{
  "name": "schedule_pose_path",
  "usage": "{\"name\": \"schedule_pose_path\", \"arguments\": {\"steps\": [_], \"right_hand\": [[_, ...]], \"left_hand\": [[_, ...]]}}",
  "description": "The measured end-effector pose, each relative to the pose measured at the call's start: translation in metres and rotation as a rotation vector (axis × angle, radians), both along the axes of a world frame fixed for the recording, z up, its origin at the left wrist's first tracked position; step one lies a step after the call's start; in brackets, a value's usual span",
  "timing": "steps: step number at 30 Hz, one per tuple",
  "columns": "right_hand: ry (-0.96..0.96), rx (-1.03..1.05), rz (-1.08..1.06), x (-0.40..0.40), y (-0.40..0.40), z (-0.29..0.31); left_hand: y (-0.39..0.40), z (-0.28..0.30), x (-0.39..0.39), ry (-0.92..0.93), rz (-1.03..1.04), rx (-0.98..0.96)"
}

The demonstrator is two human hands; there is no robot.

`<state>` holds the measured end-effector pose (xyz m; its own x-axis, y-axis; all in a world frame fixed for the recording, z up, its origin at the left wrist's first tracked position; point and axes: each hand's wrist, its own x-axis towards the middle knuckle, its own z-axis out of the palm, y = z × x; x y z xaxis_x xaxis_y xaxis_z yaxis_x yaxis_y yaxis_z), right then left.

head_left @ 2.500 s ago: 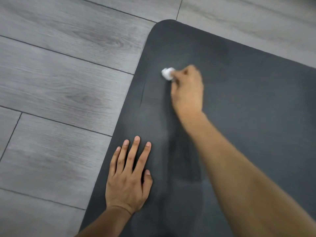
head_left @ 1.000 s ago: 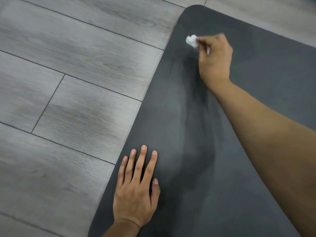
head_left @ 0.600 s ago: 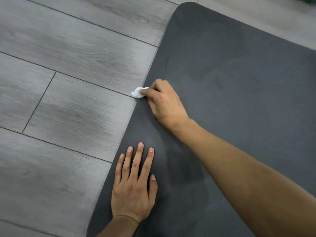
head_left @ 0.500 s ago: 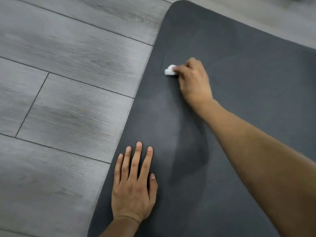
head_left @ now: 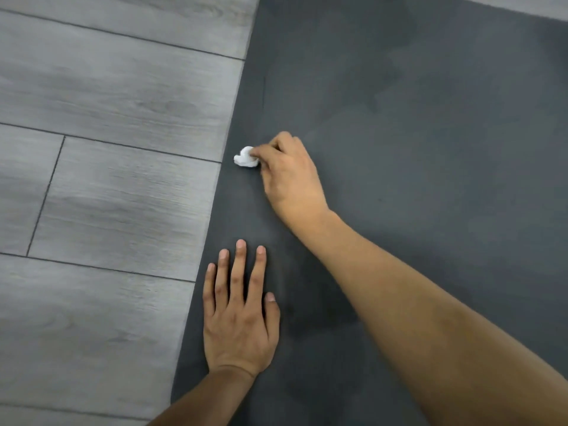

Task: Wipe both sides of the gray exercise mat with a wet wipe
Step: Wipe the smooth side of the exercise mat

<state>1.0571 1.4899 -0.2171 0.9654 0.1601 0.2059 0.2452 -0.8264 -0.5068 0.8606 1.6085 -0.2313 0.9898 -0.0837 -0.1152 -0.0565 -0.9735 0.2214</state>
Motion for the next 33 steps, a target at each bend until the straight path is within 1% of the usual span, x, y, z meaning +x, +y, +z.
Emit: {"name": "schedule_pose_path", "arguments": {"steps": [2,3,5,6,7,10,12,13,15,17,19,22,24,25,26,27,28,30,32,33], "right_hand": [[-0.088,-0.091,-0.073,0.029,-0.049,0.001],[-0.125,-0.139,-0.172,0.051,-0.081,0.000],[-0.080,-0.205,-0.427,0.084,-0.147,0.002],[-0.051,-0.199,-0.547,0.093,-0.170,0.002],[-0.037,-0.177,-0.620,0.097,-0.180,0.000],[-0.036,-0.039,-0.640,0.086,-0.166,-0.009],[-0.038,0.051,-0.598,0.070,-0.142,-0.012],[-0.049,0.095,-0.522,0.057,-0.127,-0.013],[-0.058,0.163,-0.300,0.019,-0.096,-0.015],[-0.048,0.197,-0.108,-0.024,-0.075,-0.014],[-0.035,0.193,-0.042,-0.048,-0.072,-0.015],[-0.021,0.146,-0.110,-0.047,-0.076,-0.013],[0.044,0.177,-0.136,-0.048,-0.072,-0.003],[0.111,0.206,-0.145,-0.048,-0.071,0.003],[0.168,0.224,-0.159,-0.044,-0.071,0.011],[0.201,0.222,-0.172,-0.037,-0.073,0.019],[0.201,0.203,-0.212,-0.028,-0.079,0.026],[0.145,0.128,-0.360,-0.010,-0.096,0.032],[0.082,0.044,-0.512,-0.004,-0.118,0.026],[0.099,0.008,-0.562,-0.005,-0.124,0.022]], "left_hand": [[-0.001,-0.001,-0.001,-0.019,0.001,-0.008],[-0.002,-0.001,-0.001,-0.034,-0.001,-0.010],[-0.001,-0.003,-0.001,-0.043,-0.012,-0.003],[0.000,-0.004,-0.001,-0.044,-0.013,-0.001],[0.001,-0.004,-0.001,-0.048,-0.010,0.001],[-0.001,-0.002,-0.001,-0.064,-0.012,-0.004],[-0.002,-0.001,-0.001,-0.072,-0.009,-0.005],[-0.001,-0.001,-0.001,-0.070,-0.004,0.005],[-0.002,0.002,-0.001,-0.053,0.006,0.016],[-0.004,0.006,0.000,-0.017,0.019,0.033],[-0.005,0.013,0.002,0.063,0.012,0.067],[-0.003,0.031,0.009,0.270,-0.036,0.080],[0.009,0.053,0.029,0.498,-0.087,0.018],[0.017,0.064,0.042,0.602,-0.145,0.008],[0.026,0.075,0.053,0.689,-0.224,0.039],[0.034,0.082,0.059,0.731,-0.315,0.094],[0.041,0.084,0.061,0.718,-0.405,0.166],[0.046,0.075,0.052,0.573,-0.495,0.318],[0.045,0.058,0.039,0.438,-0.490,0.356],[0.044,0.053,0.035,0.397,-0.490,0.340]]}}
